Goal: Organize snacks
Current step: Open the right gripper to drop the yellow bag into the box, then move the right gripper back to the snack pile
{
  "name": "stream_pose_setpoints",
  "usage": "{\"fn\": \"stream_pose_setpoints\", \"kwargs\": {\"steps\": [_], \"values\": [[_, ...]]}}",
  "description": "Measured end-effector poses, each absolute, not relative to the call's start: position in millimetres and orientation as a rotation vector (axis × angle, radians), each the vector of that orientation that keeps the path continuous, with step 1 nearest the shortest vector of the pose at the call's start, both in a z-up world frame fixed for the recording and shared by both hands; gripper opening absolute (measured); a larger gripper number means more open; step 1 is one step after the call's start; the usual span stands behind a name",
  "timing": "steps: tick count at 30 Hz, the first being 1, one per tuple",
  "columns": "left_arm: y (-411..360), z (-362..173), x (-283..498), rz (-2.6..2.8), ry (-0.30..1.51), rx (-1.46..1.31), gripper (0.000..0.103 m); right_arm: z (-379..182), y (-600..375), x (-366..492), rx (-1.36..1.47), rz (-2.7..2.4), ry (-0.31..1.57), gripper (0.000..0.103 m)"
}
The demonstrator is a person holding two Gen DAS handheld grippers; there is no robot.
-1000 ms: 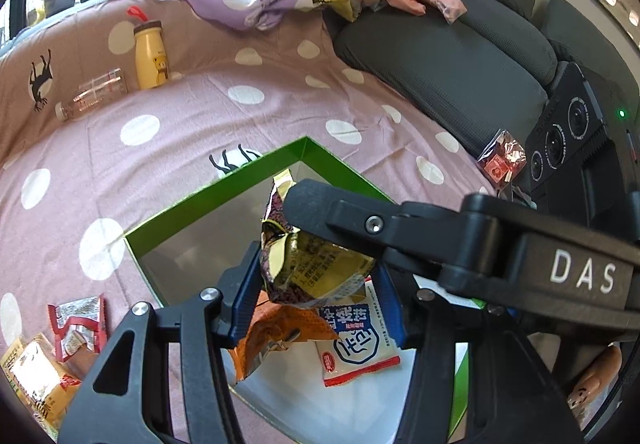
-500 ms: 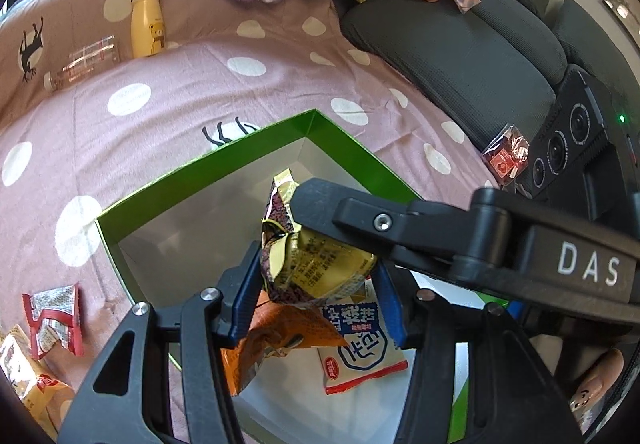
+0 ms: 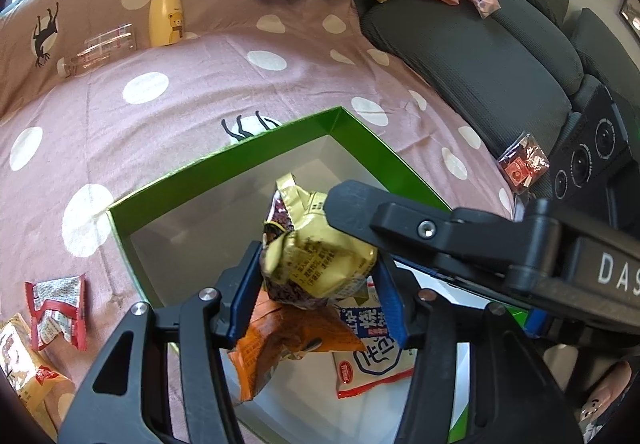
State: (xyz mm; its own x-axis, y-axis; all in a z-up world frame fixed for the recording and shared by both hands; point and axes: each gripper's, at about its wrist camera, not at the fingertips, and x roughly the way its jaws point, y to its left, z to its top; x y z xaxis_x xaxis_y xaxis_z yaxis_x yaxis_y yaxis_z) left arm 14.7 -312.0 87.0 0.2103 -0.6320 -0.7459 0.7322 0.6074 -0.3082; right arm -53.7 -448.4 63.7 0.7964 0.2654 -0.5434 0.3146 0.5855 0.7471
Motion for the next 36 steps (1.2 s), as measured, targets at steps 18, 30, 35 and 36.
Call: {"fn": "stream_pose_setpoints", "kwargs": {"steps": [18, 30, 35, 36], "values": [[-157.1, 139.6, 3.2, -0.762, 0.803, -0.071, 0.087, 107.0, -414.1, -67.4, 0.859, 0.003, 0.59, 0.051], [-1.0, 104.8, -5.3, -0.427, 0.824, -0.191, 0.091, 129.7, -324.7, -37.1, 0.695, 0.133, 0.645, 0.082], [34.1, 75.6, 1.6, -0.341, 0.854, -0.277, 0.102, 119.5, -266.0, -3.9, 0.56, 0.186, 0.761, 0.082], [39.5, 71.7, 3.5, -0.331, 0.863, -0.295, 0.102, 116.6, -256.1, 1.2, 0.543, 0.213, 0.776, 0.081]]}}
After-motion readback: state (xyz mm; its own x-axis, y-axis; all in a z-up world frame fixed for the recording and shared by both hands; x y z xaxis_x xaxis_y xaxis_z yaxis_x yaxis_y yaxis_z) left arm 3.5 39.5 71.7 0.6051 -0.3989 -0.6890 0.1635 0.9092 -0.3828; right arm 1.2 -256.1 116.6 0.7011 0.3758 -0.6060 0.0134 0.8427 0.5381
